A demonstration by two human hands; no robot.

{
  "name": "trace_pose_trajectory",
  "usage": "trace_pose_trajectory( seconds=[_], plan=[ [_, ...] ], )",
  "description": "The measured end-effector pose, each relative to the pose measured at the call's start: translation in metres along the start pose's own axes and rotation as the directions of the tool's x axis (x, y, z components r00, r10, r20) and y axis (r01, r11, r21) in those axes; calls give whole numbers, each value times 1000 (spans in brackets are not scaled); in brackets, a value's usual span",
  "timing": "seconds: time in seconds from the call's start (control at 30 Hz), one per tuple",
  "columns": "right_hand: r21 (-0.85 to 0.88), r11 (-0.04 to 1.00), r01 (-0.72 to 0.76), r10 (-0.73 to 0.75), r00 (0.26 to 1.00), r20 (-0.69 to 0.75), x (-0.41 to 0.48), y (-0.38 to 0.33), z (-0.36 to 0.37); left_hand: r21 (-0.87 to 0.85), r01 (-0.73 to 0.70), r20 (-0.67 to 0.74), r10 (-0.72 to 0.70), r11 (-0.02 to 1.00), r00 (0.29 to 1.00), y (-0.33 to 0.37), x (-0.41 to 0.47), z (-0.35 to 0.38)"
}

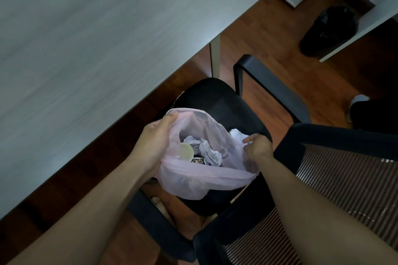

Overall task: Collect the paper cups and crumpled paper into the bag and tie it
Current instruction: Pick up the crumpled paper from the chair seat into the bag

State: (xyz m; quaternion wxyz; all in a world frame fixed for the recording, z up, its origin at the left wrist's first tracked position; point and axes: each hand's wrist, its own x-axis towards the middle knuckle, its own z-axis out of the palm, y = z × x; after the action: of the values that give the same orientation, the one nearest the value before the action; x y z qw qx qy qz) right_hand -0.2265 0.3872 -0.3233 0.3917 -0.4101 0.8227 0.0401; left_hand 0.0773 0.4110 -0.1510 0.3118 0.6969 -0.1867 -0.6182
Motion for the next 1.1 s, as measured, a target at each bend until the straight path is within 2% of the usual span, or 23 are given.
trace_pose_trajectory(
  seconds=[0.17,0.3,0.47,0.6,0.67,0.8,0.97,1.1],
  plan=[
    [182,976,119,-88,982,-170,-17,-12,-20,14,-27,-2,27,1000,1000,6,-13,-7],
    [390,911,137,-46,971,-235,-40,-28,-46,29,-28,-21,28,999,999,11,-28,-14],
    [605,763,229,-105,966,-235,-93,-37,-86,108,-36,72,28,993,997,20,-61,-18],
    [727,643,239,-216,968,-127,-167,-41,-112,130,-49,103,36,990,994,39,-102,-17],
    [701,669,247,-281,957,-69,-207,-45,-117,152,-63,102,48,986,994,51,-128,-16],
    [497,788,363,-415,910,-6,-276,-64,-120,188,-96,77,83,977,994,79,-177,-26],
    [360,795,488,-527,850,14,-347,-103,-142,173,-188,129,167,967,977,126,-243,-50],
    [208,808,551,-575,814,76,-374,-118,-160,143,-268,151,247,953,957,152,-263,-75]
  ],
)
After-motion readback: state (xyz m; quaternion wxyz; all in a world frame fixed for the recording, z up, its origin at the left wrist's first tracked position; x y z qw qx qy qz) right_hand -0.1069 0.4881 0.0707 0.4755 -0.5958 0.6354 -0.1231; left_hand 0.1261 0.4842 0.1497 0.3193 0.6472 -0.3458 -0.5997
